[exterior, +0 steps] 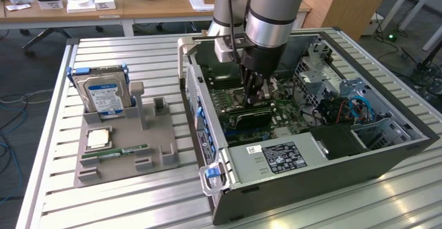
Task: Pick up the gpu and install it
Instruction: 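Press down on the gpu until it lock into place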
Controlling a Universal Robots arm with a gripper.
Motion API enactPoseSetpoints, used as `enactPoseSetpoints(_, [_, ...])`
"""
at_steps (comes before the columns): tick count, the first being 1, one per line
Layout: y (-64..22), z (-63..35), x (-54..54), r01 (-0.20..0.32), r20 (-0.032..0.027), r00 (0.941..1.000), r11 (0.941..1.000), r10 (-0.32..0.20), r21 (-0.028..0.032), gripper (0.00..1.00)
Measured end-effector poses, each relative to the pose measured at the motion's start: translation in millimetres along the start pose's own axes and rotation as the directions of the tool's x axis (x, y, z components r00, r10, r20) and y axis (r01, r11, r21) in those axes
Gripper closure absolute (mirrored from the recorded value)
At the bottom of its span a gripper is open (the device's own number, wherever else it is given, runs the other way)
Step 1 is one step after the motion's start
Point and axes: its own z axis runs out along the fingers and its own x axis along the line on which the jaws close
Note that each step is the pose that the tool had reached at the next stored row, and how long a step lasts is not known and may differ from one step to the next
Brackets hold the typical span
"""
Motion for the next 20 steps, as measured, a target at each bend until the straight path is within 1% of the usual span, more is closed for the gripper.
enactPoseSetpoints(7, [0.0,6.7,0.4,0.0,-0.0002,1.0,1.0,0.0,-0.0001,0.89])
enactPoseSetpoints(20, [0.3,11.9,0.9,0.0,0.0,1.0,1.0,0.0,-0.0001,0.89])
